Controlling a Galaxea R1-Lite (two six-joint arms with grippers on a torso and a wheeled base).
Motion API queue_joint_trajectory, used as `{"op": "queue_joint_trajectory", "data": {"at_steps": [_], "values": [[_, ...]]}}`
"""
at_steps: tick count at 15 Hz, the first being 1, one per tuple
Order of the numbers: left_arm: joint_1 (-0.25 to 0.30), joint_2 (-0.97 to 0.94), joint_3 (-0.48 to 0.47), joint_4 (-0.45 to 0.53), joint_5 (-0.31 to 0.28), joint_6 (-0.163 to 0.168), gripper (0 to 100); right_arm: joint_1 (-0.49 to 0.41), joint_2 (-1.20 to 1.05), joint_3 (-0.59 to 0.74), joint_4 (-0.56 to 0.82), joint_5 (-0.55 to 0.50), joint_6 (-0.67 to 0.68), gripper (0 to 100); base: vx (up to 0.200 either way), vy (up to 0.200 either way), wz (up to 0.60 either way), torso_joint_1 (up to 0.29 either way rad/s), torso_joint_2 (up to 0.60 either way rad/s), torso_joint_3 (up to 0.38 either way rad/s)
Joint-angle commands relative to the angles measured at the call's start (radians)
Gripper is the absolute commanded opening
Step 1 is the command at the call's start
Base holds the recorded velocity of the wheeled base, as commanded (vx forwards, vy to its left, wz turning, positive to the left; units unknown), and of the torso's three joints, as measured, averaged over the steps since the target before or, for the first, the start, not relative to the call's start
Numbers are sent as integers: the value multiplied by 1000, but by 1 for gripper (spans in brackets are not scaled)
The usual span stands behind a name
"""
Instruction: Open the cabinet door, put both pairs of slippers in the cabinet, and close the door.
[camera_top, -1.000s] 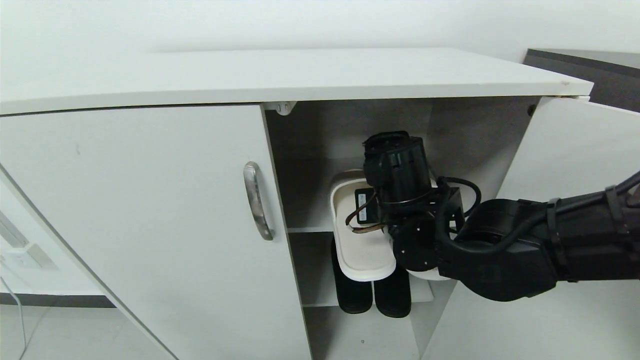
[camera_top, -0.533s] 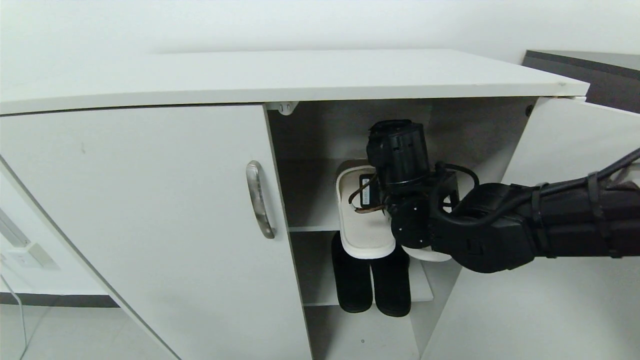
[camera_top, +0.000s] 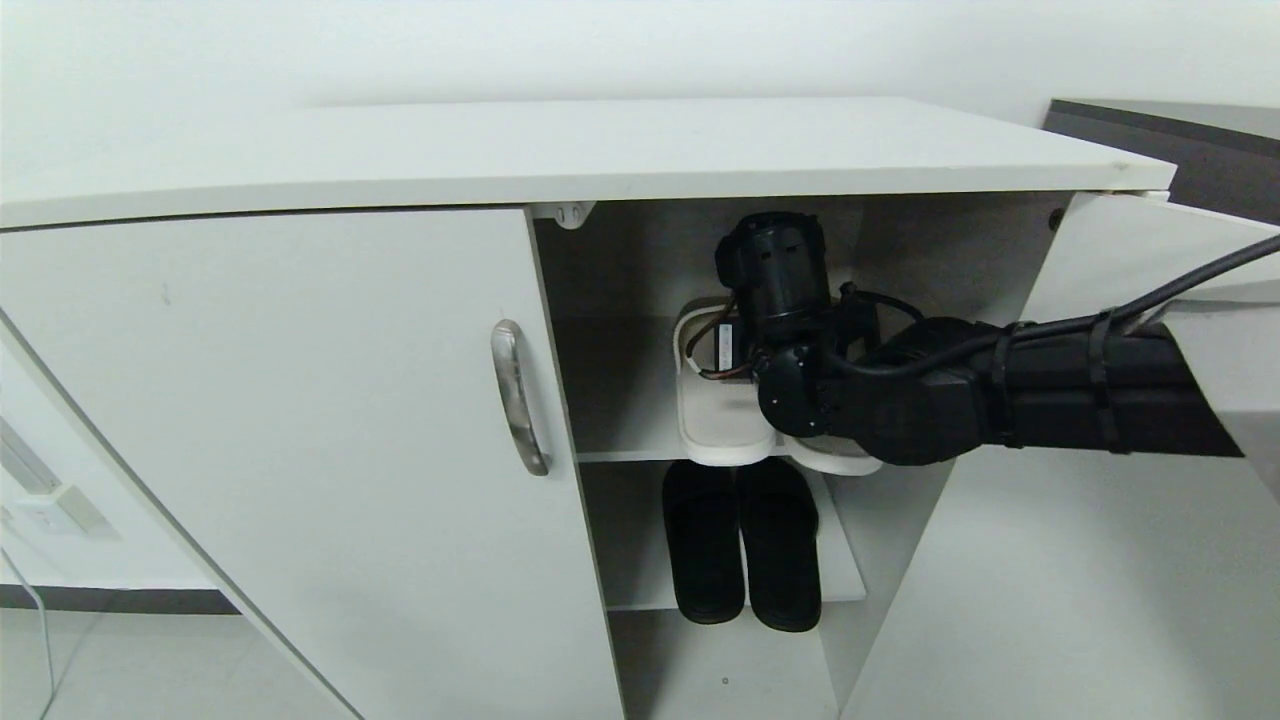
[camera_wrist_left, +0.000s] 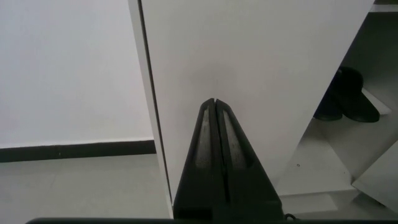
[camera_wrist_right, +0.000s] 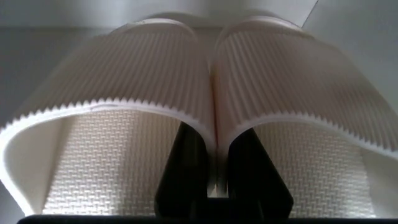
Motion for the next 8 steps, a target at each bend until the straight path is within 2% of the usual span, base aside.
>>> {"op": "queue_joint_trajectory", "data": {"at_steps": [1,8], "values": [[0,0,1,0,0,-1,0,-7,36,-26,-1,-1,-1,0,0,0,0,0,0,0],[0,0,1,0,1,-1,0,-10,40,-26,-1,36,-1,0,0,0,0,0,0,0]]}}
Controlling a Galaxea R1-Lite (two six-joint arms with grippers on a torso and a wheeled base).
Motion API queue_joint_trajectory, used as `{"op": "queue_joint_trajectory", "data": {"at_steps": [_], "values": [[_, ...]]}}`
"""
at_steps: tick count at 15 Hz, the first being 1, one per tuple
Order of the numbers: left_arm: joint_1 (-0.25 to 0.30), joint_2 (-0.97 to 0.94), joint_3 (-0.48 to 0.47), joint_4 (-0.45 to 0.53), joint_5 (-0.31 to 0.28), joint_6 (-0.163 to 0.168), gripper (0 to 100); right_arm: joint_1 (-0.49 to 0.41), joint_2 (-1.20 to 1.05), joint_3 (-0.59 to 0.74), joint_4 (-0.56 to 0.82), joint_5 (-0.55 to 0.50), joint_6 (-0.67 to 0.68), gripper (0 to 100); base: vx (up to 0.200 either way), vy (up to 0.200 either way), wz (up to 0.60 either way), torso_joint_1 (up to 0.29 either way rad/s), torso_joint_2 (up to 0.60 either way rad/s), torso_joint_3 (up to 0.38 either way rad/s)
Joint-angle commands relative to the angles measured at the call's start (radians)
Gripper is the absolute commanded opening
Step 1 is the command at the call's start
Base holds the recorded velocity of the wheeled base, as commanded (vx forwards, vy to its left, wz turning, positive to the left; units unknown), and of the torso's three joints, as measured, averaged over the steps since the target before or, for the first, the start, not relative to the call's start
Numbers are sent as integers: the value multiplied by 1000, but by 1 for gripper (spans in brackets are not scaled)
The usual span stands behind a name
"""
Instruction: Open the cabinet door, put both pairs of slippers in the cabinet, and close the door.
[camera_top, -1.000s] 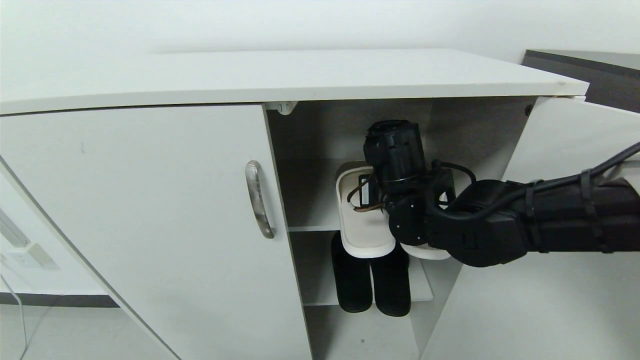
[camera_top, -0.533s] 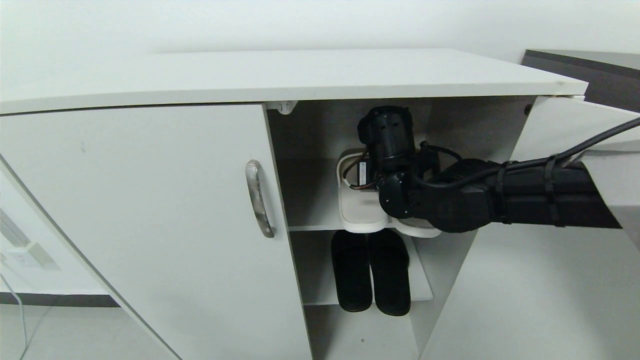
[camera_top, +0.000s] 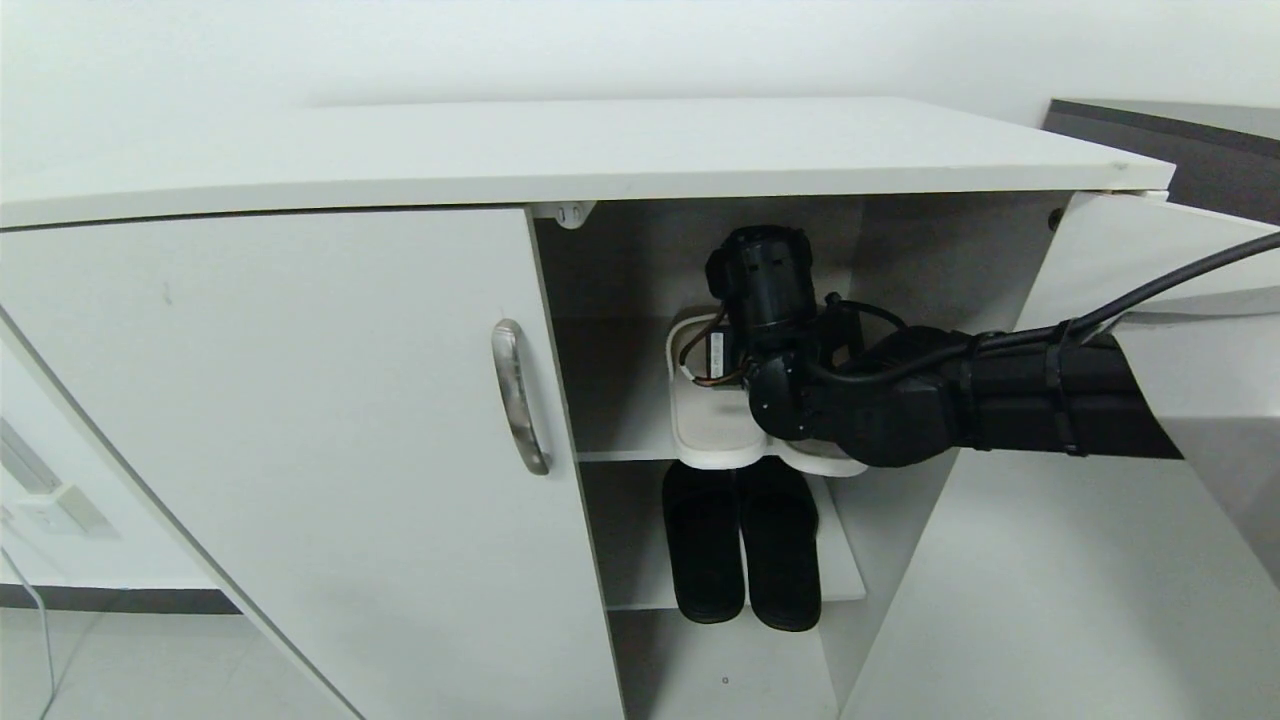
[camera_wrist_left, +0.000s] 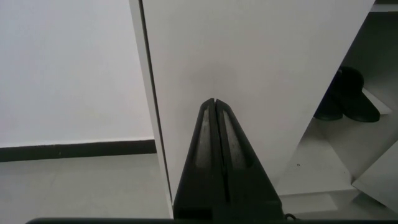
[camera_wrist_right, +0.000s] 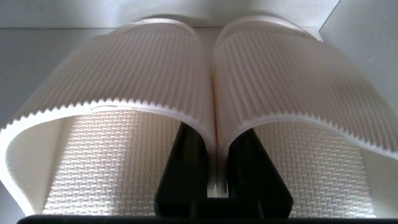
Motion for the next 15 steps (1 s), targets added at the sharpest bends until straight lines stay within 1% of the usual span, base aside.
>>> {"op": "queue_joint_trajectory", "data": {"at_steps": [1,2,5,8,9,10,11,13,15], "values": [[0,0,0,0,0,0,0,2,-2,1,0,1,-1,0,0,0,0,0,0,0],[0,0,0,0,0,0,0,2,-5,5,0,1,-1,100,0,0,0,0,0,0],[0,0,0,0,0,0,0,17,-52,56,1,1,-4,100,0,0,0,0,0,0],[0,0,-1,0,0,0,0,51,-123,145,0,-3,-4,100,0,0,0,0,0,0],[-1,0,0,0,-3,4,0,81,-177,215,-5,-10,1,100,0,0,0,0,0,0],[0,0,0,2,-5,6,0,91,-197,242,-6,-10,2,100,0,0,0,0,0,0],[0,0,-1,0,-3,6,0,123,-261,321,-9,-10,2,100,0,0,0,0,0,0],[0,0,0,0,-3,4,0,150,-336,409,-13,-2,18,100,0,0,0,0,0,0],[0,0,-1,2,-3,4,0,187,-411,512,-60,26,33,100,0,0,0,0,0,0]]}}
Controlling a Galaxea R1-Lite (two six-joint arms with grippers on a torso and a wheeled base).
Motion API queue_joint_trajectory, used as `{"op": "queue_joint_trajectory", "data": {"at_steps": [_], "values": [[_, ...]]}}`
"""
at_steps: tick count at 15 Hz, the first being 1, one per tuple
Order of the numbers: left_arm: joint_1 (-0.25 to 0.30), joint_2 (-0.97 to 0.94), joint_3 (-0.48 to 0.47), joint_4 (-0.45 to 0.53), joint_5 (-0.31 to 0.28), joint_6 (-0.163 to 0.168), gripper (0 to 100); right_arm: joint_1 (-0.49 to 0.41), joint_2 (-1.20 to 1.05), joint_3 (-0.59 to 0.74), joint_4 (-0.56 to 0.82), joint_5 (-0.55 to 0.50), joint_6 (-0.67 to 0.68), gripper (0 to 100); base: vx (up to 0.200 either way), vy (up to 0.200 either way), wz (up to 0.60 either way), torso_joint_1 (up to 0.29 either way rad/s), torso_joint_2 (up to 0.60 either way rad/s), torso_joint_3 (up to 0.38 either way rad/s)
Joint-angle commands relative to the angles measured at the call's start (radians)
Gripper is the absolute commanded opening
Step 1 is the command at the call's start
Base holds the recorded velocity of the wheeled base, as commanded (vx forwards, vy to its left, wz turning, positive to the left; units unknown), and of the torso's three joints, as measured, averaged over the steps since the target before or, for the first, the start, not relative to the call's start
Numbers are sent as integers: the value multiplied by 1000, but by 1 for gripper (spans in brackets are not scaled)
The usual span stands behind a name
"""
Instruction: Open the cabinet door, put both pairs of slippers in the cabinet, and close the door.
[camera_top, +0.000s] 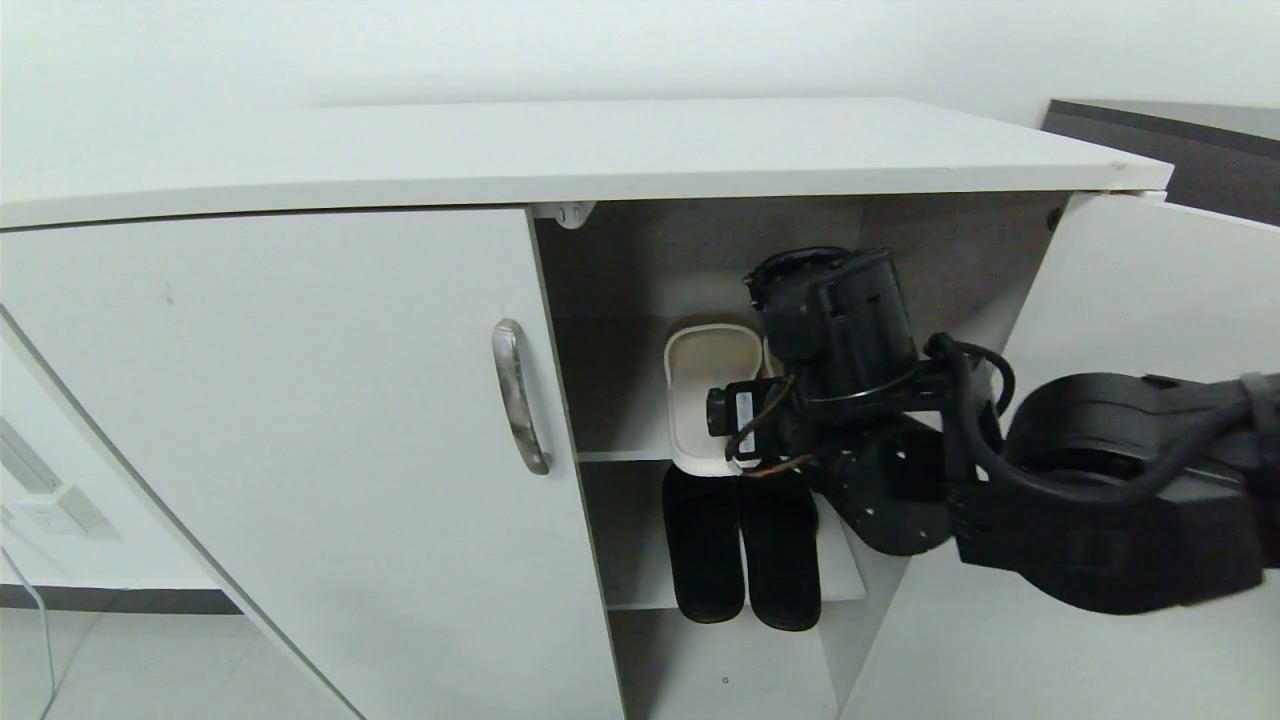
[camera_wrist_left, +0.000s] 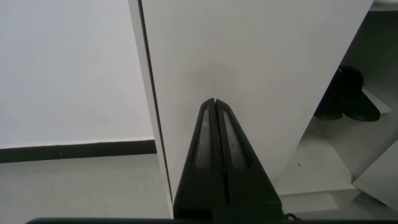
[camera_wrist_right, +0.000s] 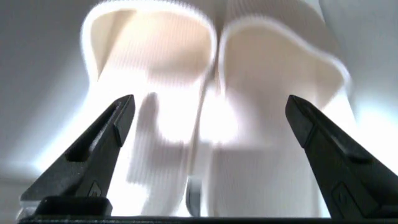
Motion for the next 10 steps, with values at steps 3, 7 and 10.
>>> {"op": "queue_joint_trajectory", "data": {"at_steps": [3,7,10], "values": [[0,0,0,1,0,-1,0,59,-193,234,-115,163,5,100,0,0,0,0,0,0],[-1,0,-1,1,-2,2,0,90,-233,498,-386,232,-35,100,0,0,0,0,0,0],[0,2,0,1,-2,2,0,90,-221,596,-554,243,-136,0,0,0,0,0,0,0]]}}
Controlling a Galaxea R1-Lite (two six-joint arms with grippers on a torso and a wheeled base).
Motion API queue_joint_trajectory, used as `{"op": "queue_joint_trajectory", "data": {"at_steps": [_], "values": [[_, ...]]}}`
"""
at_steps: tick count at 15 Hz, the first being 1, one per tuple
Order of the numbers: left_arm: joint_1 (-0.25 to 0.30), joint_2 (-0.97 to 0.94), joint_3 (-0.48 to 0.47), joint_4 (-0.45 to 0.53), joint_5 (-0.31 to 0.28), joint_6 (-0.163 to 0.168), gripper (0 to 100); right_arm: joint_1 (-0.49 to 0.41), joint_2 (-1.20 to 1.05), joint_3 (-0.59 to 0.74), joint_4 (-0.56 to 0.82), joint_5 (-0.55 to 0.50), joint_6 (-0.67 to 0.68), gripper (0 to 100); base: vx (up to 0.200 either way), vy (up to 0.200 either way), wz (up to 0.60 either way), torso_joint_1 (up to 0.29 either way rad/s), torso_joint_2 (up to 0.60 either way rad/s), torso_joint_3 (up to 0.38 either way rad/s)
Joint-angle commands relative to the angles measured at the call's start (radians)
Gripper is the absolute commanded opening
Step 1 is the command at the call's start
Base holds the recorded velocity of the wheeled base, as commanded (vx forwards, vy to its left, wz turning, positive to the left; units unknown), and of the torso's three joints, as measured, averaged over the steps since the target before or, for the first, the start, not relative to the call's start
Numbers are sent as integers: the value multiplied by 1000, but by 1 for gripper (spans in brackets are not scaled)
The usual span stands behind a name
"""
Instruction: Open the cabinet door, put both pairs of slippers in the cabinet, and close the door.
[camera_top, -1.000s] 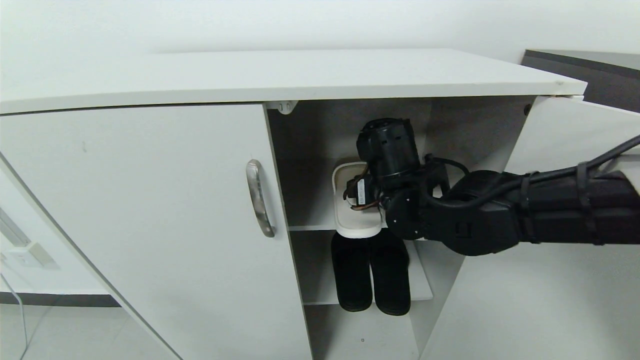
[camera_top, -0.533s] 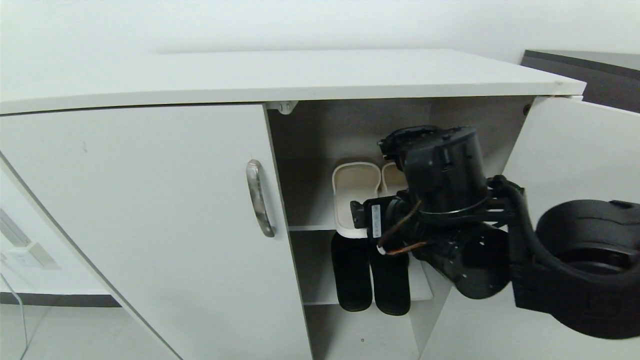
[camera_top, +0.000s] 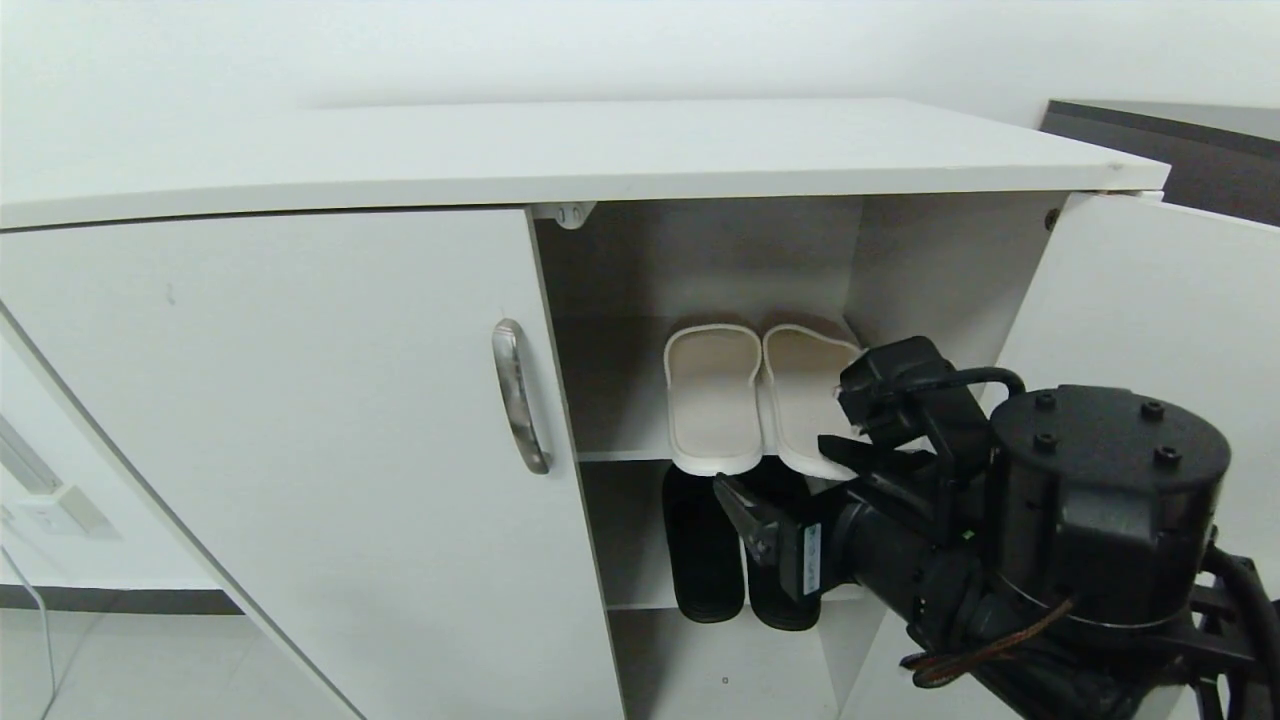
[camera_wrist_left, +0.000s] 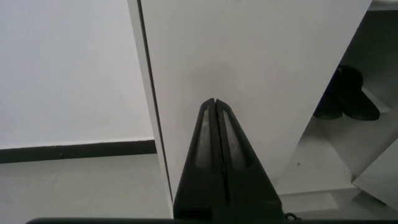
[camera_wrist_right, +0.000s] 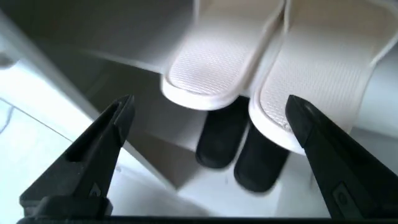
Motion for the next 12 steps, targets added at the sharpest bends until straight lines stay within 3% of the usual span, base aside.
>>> {"op": "queue_joint_trajectory", "data": {"at_steps": [1,11,12], "values": [[0,2,1,0,0,0,0,5,-4,36,-6,6,-7,0,0,0,0,0,0,0],[0,0,0,0,0,-2,0,5,10,29,-6,6,-9,0,0,0,0,0,0,0],[0,0,1,0,1,-2,0,5,13,29,-6,6,-9,0,-200,0,0,2,2,7]]}}
